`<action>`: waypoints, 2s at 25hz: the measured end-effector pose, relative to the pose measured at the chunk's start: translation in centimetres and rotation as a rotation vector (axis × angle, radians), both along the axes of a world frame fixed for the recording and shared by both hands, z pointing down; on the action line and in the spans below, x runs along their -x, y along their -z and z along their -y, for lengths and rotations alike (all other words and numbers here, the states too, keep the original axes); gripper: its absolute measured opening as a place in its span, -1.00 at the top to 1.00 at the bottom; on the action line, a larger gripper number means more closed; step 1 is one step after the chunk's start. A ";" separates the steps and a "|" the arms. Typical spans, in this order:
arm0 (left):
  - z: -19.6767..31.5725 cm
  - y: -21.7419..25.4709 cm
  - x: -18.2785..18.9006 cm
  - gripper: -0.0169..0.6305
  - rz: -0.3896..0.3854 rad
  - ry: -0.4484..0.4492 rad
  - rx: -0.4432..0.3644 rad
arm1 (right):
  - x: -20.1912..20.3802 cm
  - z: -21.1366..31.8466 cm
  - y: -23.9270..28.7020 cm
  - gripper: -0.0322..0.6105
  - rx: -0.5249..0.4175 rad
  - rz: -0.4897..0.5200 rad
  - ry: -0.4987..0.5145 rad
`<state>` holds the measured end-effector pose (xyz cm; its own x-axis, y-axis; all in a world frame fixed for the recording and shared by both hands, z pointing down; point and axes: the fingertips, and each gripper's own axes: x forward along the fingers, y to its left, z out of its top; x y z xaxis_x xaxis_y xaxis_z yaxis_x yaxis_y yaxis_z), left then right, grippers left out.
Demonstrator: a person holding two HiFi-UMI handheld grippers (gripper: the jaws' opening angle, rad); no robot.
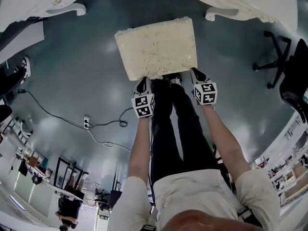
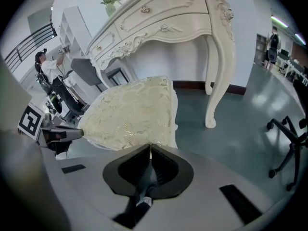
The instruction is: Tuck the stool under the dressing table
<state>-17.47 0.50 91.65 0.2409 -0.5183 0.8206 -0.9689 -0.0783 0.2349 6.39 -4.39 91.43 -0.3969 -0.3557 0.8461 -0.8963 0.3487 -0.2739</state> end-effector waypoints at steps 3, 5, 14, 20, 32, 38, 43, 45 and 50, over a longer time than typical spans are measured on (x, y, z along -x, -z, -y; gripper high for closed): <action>2.3 0.3 0.5 0.90 -0.003 -0.042 -0.014 | 0.6 2.3 0.1 0.75 -0.002 -0.010 0.017; 3.8 0.4 0.6 0.90 -0.008 -0.056 -0.016 | 0.7 3.7 0.2 0.75 -0.014 -0.010 0.027; 9.2 0.8 1.5 0.90 -0.022 -0.142 0.000 | 1.5 8.4 0.6 0.75 -0.079 0.028 -0.005; 12.6 0.8 2.0 0.90 -0.016 -0.162 -0.039 | 1.9 11.4 0.6 0.76 -0.136 0.029 -0.035; 20.6 0.8 3.4 0.90 0.019 -0.140 -0.121 | 3.3 18.2 0.8 0.76 -0.175 0.020 -0.014; 24.4 0.9 4.7 0.90 0.014 -0.077 -0.143 | 4.4 21.4 0.9 0.76 -0.188 0.020 -0.005; 27.5 0.6 5.8 0.90 0.013 -0.036 -0.163 | 5.6 23.3 0.5 0.76 -0.209 -0.001 0.056; 28.7 0.5 6.3 0.90 0.017 -0.021 -0.162 | 6.0 23.9 0.4 0.76 -0.218 0.001 0.070; 31.2 0.7 6.5 0.90 0.045 -0.045 -0.169 | 6.4 25.4 0.6 0.76 -0.250 -0.026 0.081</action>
<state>-23.97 -30.73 90.95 0.2322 -0.6396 0.7328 -0.9727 -0.1565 0.1716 -0.01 -29.79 90.84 -0.4118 -0.5226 0.7465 -0.8683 0.4737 -0.1473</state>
